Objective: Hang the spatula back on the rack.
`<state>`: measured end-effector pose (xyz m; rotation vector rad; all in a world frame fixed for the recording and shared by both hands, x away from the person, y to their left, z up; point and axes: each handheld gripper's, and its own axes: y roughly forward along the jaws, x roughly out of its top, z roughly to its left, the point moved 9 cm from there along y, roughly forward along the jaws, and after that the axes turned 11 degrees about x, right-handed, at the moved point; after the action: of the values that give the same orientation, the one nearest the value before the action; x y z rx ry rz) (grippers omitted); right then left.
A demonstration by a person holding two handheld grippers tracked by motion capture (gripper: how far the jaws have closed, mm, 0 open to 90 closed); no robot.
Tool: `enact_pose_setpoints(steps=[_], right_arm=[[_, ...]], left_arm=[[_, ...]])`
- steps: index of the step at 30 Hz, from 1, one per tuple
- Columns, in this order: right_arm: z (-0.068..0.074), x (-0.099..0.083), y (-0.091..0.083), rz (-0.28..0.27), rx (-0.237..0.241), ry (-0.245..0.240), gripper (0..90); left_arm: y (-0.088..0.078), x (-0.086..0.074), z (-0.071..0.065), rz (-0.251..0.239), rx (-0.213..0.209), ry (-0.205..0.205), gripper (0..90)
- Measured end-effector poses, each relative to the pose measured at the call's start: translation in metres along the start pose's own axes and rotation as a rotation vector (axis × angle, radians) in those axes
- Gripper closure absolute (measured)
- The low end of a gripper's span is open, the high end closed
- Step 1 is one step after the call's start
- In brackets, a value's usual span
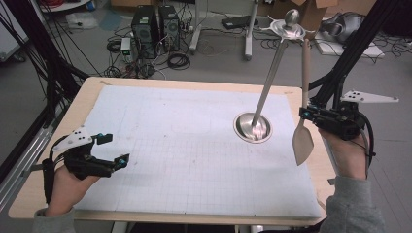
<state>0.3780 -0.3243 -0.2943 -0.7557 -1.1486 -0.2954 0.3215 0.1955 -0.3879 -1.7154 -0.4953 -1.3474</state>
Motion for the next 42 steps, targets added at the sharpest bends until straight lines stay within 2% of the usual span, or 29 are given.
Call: enact_pose_setpoints(steps=[13, 20, 30, 42], right_arm=[[-0.005, 0.0, 0.017, 0.023, -0.018, -0.024, 78.1], [-0.007, 0.002, 0.029, 0.035, -0.036, -0.015, 78.1], [-0.01, 0.005, 0.044, 0.045, -0.089, -0.008, 78.1], [-0.013, 0.009, 0.061, 0.036, -0.102, 0.003, 78.0]], left_arm=[[-0.001, -0.002, 0.001, -0.001, 0.003, -0.006, 2.3], [-0.003, -0.001, 0.002, -0.004, 0.005, -0.005, 2.4], [-0.006, -0.001, 0.003, -0.007, 0.009, -0.012, 2.3], [-0.009, -0.001, 0.004, -0.012, 0.011, -0.016, 2.3]])
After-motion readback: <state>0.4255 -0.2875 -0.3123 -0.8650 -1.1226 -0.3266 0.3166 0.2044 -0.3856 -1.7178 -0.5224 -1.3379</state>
